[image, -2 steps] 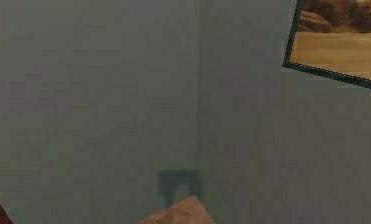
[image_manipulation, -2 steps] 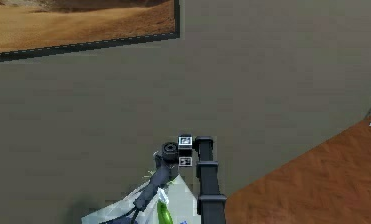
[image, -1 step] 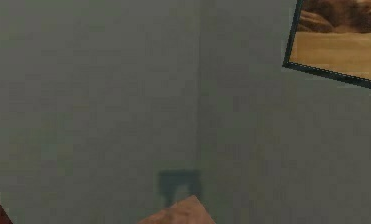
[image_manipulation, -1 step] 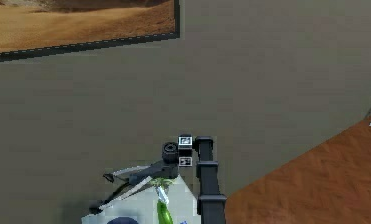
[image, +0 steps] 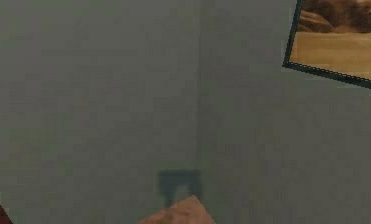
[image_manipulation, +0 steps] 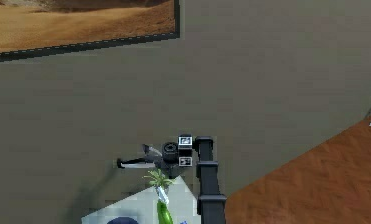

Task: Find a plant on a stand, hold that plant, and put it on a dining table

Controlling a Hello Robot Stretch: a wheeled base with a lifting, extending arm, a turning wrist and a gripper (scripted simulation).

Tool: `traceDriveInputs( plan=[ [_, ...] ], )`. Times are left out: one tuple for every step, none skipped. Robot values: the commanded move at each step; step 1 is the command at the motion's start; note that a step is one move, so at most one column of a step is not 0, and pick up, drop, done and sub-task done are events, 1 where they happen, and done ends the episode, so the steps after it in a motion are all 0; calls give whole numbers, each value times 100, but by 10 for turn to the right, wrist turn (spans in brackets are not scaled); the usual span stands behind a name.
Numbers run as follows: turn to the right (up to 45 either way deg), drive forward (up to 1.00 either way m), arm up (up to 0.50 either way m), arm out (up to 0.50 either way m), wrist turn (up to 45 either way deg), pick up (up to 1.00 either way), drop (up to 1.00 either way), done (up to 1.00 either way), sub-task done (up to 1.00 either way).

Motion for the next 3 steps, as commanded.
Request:
traceDriveInputs(
  plan=[
    [0,0,0,0,180,0,0,0,0],
    [0,0,-30,0,0,0,0,0,0],
    [0,0,0,0,0,100,0,0,0]
  ],
)
